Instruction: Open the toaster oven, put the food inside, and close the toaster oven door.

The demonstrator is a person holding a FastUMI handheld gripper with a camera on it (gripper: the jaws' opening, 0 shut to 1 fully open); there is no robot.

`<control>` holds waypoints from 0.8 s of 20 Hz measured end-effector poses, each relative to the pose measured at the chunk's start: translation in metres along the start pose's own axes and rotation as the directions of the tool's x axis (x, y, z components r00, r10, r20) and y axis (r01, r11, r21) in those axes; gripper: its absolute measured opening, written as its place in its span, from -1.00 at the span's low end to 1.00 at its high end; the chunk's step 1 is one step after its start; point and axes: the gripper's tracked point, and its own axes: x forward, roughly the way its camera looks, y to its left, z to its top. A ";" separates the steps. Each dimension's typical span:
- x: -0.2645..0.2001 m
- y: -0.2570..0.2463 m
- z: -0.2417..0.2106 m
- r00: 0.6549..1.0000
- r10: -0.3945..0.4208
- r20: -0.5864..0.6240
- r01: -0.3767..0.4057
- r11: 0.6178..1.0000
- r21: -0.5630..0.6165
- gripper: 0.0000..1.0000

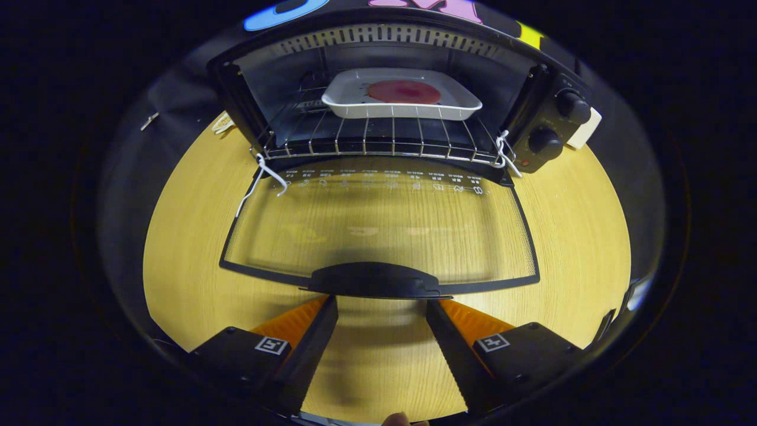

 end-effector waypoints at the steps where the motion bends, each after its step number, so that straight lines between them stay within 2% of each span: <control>1: 0.000 0.000 0.001 1.000 0.003 -0.005 -0.002 1.000 0.021 0.98; 5: -0.011 0.001 0.005 0.999 0.034 0.021 -0.035 0.999 0.038 0.98; 11: -0.042 0.001 0.016 0.989 0.081 0.126 -0.087 0.995 0.047 0.98; 16: -0.075 -0.005 0.050 0.950 0.095 0.299 -0.097 0.995 -0.006 0.98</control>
